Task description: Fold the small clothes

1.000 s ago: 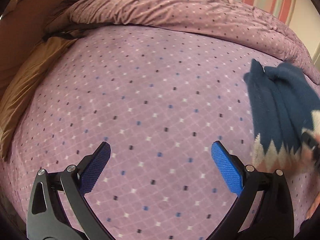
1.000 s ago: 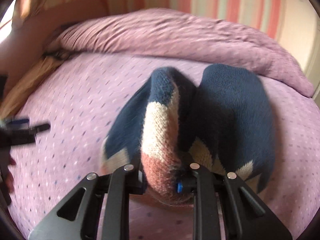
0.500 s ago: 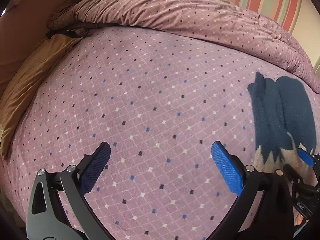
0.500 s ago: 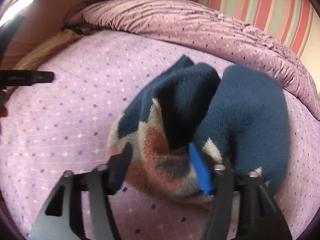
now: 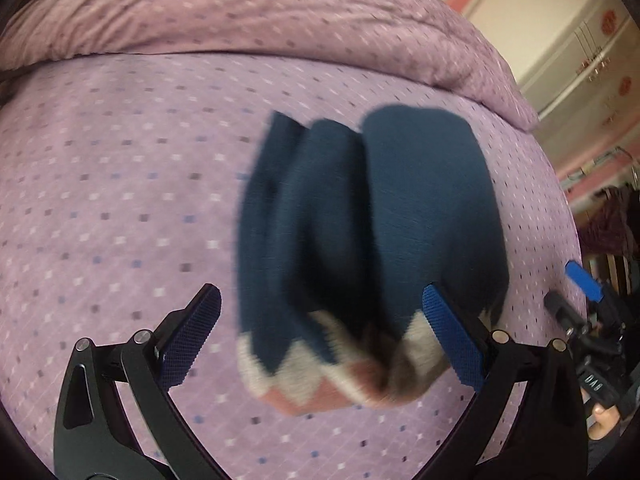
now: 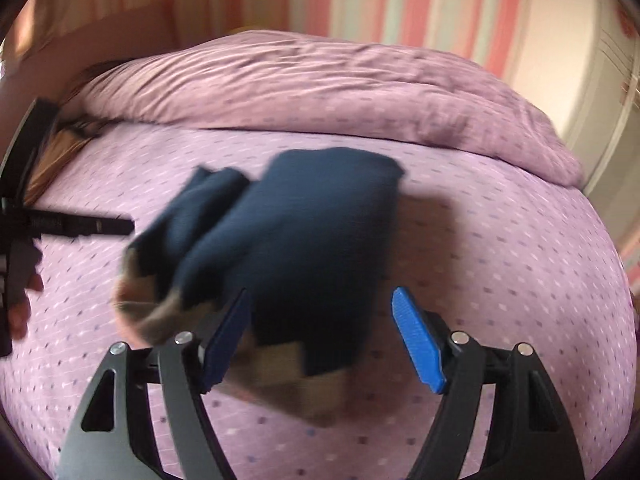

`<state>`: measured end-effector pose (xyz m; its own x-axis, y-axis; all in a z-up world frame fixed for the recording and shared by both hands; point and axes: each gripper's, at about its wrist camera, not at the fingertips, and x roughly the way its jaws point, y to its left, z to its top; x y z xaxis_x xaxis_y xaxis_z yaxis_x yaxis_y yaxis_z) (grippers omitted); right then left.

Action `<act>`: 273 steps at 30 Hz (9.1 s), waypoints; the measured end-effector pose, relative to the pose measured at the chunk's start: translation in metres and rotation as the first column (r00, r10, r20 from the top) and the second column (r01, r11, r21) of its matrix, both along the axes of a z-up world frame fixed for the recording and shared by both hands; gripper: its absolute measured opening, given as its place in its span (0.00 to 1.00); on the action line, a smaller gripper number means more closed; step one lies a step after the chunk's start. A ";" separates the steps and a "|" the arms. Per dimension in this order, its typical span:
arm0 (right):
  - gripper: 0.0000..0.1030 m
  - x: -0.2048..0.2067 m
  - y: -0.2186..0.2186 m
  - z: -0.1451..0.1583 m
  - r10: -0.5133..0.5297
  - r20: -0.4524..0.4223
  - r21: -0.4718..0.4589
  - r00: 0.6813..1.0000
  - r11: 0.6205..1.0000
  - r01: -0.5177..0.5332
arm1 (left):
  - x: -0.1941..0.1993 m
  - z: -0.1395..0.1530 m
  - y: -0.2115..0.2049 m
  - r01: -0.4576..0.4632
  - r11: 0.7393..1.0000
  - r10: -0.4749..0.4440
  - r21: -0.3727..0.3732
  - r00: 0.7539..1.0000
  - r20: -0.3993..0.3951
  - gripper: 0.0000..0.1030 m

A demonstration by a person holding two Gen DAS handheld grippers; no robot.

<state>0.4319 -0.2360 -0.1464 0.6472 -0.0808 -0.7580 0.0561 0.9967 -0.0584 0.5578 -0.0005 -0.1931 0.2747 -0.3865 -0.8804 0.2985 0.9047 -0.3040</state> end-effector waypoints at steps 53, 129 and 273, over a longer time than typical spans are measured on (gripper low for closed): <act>0.72 -0.022 -0.076 -0.015 -0.124 0.019 0.011 0.992 0.992 0.124 | -0.062 0.026 -0.073 0.048 0.999 -0.046 -0.005 0.969 0.245 0.16; 0.85 0.012 0.017 -0.021 0.116 -0.100 0.076 0.988 0.991 -0.108 | -0.068 -0.001 0.077 -0.244 0.933 0.221 0.263 0.969 0.112 0.97; 0.41 -0.060 -0.216 -0.101 -0.047 -0.103 0.438 0.994 0.895 0.087 | -0.116 -0.064 -0.247 0.033 0.997 -0.026 -0.067 0.995 0.094 0.63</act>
<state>0.3719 -0.4521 -0.2471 0.5820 0.2340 -0.7788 0.1387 0.9151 0.3787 0.4413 -0.2478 -0.2574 0.3421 -0.4541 -0.8226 0.3547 0.8731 -0.3344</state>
